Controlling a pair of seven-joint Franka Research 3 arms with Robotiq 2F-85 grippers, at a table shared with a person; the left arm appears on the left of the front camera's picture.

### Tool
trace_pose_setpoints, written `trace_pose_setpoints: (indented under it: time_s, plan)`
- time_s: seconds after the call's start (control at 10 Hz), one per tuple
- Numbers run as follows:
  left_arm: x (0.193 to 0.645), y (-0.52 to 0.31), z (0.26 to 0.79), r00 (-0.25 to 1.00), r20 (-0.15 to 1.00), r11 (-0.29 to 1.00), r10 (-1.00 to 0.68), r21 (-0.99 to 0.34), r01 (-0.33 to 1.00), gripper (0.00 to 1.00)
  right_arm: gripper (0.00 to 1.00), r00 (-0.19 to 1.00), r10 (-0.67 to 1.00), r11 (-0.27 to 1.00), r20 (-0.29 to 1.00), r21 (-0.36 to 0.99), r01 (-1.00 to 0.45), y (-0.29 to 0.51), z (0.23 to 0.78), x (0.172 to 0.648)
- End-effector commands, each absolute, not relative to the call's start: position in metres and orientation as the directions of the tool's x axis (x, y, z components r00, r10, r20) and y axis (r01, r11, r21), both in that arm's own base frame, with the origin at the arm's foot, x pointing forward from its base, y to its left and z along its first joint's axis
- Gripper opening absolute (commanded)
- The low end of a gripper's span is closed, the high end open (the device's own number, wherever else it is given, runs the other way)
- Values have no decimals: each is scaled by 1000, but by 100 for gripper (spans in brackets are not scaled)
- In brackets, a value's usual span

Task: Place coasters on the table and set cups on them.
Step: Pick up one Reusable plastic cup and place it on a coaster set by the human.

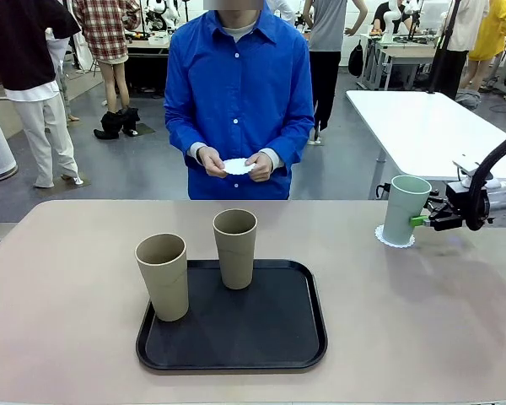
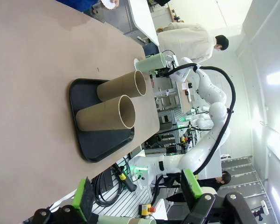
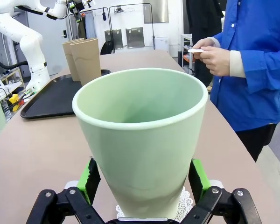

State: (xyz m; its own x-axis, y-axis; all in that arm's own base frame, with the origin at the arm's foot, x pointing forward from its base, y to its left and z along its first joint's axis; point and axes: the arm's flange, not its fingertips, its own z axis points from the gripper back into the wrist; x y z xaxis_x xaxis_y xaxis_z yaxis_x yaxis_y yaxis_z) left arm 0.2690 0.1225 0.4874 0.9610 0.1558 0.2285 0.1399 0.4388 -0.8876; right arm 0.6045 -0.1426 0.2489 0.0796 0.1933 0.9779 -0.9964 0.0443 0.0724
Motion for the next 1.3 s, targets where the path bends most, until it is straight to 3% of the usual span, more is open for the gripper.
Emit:
trace_pose_setpoints:
  time_s: [0.0,1.0,1.1,1.2]
  plan:
    - [269,124,489,958,240,422,159,-893,154,100,100,109,196,54,975,100,-994,-148,250,614]
    - [269,124,489,958,240,422,159,-893,154,100,100,119,173,126,978,98,-987,-190,253,599]
    - [269,124,489,958,240,422,159,-893,154,100,100,134,178,160,975,105,-981,-192,259,590]
    - [269,124,489,958,240,422,159,-893,154,100,100,216,283,307,935,125,-944,-186,270,577]
